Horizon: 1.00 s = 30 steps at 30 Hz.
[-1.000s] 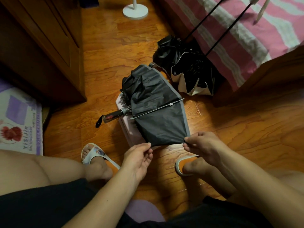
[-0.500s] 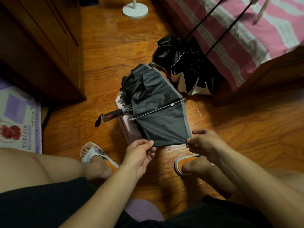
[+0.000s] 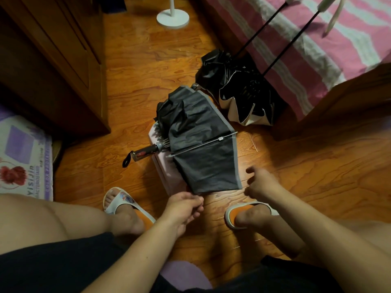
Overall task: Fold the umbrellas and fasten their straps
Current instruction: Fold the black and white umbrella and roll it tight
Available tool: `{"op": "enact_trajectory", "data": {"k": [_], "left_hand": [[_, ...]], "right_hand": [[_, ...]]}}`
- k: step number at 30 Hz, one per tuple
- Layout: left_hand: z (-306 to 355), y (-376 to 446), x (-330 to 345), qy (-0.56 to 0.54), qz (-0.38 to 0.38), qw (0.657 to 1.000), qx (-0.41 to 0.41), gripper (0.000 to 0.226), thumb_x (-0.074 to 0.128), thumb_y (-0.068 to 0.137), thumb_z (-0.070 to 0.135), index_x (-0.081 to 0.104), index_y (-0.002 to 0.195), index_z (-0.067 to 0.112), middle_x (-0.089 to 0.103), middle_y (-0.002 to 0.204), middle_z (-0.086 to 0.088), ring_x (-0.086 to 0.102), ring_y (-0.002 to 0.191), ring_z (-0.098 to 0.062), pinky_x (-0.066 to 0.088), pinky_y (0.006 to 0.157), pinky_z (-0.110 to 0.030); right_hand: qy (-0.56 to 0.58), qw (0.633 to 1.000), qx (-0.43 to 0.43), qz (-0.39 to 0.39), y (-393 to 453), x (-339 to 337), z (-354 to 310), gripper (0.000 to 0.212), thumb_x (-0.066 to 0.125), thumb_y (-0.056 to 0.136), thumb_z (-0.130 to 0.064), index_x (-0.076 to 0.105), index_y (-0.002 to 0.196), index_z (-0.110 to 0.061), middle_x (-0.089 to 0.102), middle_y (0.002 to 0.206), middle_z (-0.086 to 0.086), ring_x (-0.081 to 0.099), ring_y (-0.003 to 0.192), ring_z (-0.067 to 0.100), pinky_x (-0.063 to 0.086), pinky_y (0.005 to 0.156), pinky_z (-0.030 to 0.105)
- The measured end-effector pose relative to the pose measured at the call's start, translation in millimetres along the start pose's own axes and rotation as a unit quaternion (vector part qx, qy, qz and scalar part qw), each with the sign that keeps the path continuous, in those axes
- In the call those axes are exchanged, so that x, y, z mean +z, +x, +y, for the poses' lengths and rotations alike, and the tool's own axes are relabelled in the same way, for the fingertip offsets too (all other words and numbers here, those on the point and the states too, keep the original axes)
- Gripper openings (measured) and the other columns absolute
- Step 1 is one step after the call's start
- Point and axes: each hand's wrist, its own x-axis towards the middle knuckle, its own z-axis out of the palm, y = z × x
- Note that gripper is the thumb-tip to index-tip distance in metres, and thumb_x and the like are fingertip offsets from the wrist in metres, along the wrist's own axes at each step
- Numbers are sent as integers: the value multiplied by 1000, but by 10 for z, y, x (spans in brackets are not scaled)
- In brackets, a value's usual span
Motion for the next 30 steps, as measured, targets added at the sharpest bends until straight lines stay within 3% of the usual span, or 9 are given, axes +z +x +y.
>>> {"op": "enact_trajectory", "data": {"k": [3,7,9,15,17,22,25,28,30], "left_hand": [[18,100,-86,97,2,995,6,15,72,93,11,70,107,11,75,94,-13,66,74,-18,53,66,-25],[273,206,-256,101,35,993,50,9,67,97,18,71,103,13,74,89,-8,65,71,-15,50,56,-22],[458,180,-322,83,66,989,98,11,62,100,19,70,102,12,71,85,-5,62,69,-14,47,54,-21],[1013,145,-517,99,126,962,222,12,58,101,18,69,101,17,71,94,-3,64,80,-16,51,74,-31],[1165,227,-531,143,152,945,252,12,60,101,24,66,110,20,66,102,5,60,85,-8,47,70,-24],[1395,533,-355,122,148,943,272,31,65,99,24,60,128,16,60,114,5,59,104,-14,45,87,-28],[1394,520,-249,44,157,939,304,20,72,93,11,61,108,20,69,104,-2,69,98,-20,56,85,-32],[1264,346,-225,33,126,914,385,25,73,90,2,63,102,22,69,97,-2,68,93,-13,56,84,-23],[1144,224,-252,56,109,894,431,30,72,90,1,65,108,24,68,101,2,66,94,-7,55,85,-20]], "right_hand": [[-102,988,-67,97,132,-122,-268,63,63,93,1,43,150,-17,55,142,12,56,125,31,52,97,40],[-30,956,-183,226,449,-386,-965,41,57,96,-11,56,138,-13,60,133,11,58,121,29,42,87,30],[0,952,-221,210,613,-423,-1333,38,57,98,-22,57,135,-13,62,132,10,58,121,29,39,86,29],[-7,976,-214,51,1002,-269,-1915,67,63,98,-37,35,155,-16,53,146,9,54,126,26,44,97,30],[-21,974,-216,68,1059,-248,-1971,63,66,95,-40,44,149,-15,57,143,9,53,130,30,45,106,37],[-17,959,-259,112,1044,-288,-1988,44,72,91,-43,67,127,-18,70,123,8,59,121,31,46,105,44],[-1,942,-293,162,949,-341,-1919,15,72,92,-38,72,94,-23,71,94,2,65,101,25,47,84,33],[64,944,-274,175,835,-456,-1810,22,71,93,-36,69,82,-17,67,80,1,64,84,23,49,75,35],[165,950,-239,117,709,-570,-1687,19,73,91,-30,69,80,-16,65,74,3,63,74,21,49,67,34]]}}
